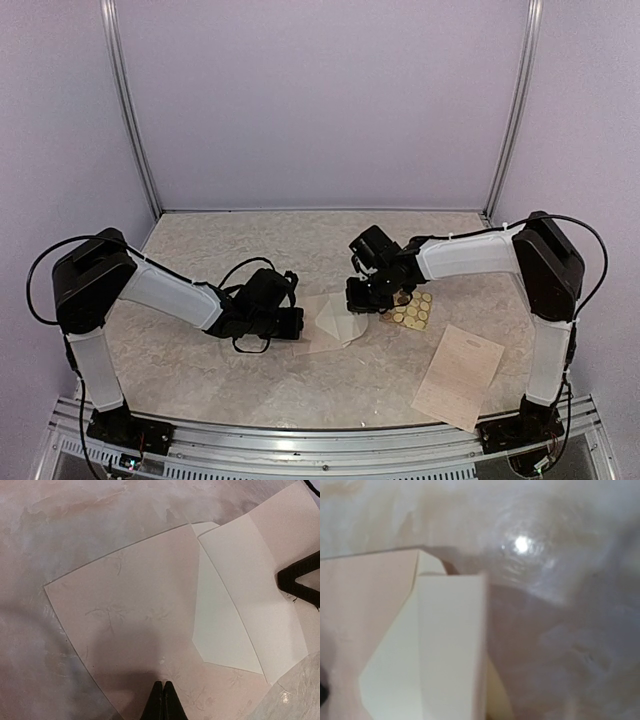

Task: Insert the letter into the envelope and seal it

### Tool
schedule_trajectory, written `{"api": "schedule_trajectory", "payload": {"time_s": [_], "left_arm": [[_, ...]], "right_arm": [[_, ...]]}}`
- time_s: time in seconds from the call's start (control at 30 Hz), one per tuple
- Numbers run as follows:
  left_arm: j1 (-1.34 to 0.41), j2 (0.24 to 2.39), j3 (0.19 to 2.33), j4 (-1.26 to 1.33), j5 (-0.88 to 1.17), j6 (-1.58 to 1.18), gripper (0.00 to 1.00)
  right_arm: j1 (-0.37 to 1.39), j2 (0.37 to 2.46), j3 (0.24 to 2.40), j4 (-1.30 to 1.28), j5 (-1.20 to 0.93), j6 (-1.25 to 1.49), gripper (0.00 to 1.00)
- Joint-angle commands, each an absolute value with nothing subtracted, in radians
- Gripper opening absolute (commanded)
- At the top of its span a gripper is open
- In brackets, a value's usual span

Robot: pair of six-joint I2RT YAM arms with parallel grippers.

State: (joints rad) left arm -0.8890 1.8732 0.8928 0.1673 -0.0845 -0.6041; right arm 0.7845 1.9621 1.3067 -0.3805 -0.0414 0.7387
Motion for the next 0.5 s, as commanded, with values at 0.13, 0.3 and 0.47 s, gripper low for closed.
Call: {"api": "schedule_trajectory", "payload": {"time_s": [0.13,0.3,0.47], "left_arm": [[-0.895,1.89,0.886,0.041,-0.101,-0.604,0.0],[-0.897,1.892,0.889,0.039,-0.101,-0.604,0.0],[-0.9,1.896,0.897,0.039,-0.098,-0.607,0.0]], "right_arm": [[0.779,1.944,1.33,-0.426,0.021,0.674,0.0],[0.786,1.94,1.329,-0.418,0.042,0.662,0.0],[0.791,1.951,1.333,-0.413,0.036,0.662,0.0]]}}
